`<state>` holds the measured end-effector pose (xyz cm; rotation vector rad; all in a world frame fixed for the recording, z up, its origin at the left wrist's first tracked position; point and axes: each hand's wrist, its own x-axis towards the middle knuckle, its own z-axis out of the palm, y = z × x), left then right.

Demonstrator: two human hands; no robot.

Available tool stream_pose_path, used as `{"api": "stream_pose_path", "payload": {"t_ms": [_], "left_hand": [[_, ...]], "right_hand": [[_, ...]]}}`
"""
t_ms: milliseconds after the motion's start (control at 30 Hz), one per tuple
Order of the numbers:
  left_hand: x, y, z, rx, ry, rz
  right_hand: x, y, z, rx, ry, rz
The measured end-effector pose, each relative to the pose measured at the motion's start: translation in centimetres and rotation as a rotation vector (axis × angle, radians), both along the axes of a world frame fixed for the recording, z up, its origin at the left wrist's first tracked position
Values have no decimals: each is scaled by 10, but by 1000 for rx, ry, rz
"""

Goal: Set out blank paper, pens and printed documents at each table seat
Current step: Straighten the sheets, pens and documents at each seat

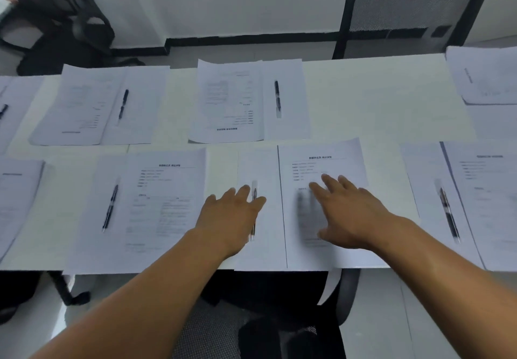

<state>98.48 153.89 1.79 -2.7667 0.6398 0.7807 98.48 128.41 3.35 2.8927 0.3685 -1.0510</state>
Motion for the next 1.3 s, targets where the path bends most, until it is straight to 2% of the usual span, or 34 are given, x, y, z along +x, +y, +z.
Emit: {"api": "stream_pose_path", "payload": {"t_ms": [567,1300], "left_hand": [[15,6,-51,-26,-37,-47],[11,-16,-62,-138,-11,-34]], "right_hand": [[2,14,-63,62,-1,-37],[-21,-3,-84,98,1,-135]]}}
